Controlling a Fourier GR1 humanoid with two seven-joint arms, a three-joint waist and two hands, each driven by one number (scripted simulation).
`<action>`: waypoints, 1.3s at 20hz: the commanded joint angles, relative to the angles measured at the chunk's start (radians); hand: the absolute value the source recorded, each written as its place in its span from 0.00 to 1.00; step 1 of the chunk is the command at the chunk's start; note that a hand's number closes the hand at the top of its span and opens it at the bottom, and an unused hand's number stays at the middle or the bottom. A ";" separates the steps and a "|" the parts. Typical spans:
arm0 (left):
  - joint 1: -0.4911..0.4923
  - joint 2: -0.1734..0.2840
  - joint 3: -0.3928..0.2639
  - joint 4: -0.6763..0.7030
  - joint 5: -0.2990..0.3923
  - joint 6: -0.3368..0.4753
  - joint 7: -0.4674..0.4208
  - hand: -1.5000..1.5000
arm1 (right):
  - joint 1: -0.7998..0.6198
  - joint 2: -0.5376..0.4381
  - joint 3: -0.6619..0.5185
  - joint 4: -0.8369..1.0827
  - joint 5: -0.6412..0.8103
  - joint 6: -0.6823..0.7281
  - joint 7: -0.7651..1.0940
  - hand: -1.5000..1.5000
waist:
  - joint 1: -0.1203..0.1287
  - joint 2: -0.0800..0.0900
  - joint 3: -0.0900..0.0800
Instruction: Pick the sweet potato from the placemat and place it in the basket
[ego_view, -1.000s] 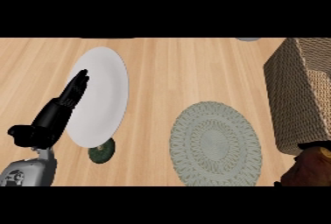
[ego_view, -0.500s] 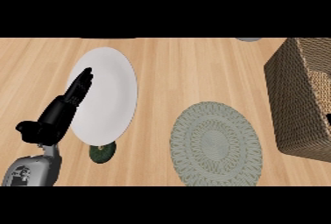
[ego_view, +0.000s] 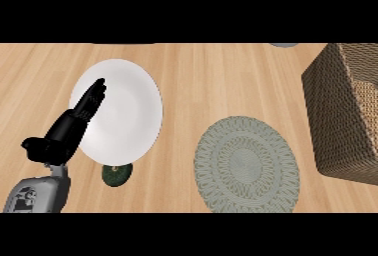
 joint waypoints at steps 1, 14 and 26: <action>-0.001 0.013 0.020 0.036 0.015 -0.027 -0.052 0.50 | -0.038 -0.056 0.028 0.188 0.032 -0.032 -0.111 1.00 | 0.002 0.000 0.000; -0.006 -0.025 -0.007 -0.060 0.002 0.004 0.069 0.50 | -0.092 -0.140 -0.070 0.622 0.052 -0.278 -0.524 1.00 | 0.007 0.002 0.001; 0.013 0.029 0.053 -0.056 0.040 -0.058 0.042 0.50 | -0.086 -0.140 -0.030 0.718 -0.074 -0.304 -0.668 0.00 | -0.004 -0.002 0.000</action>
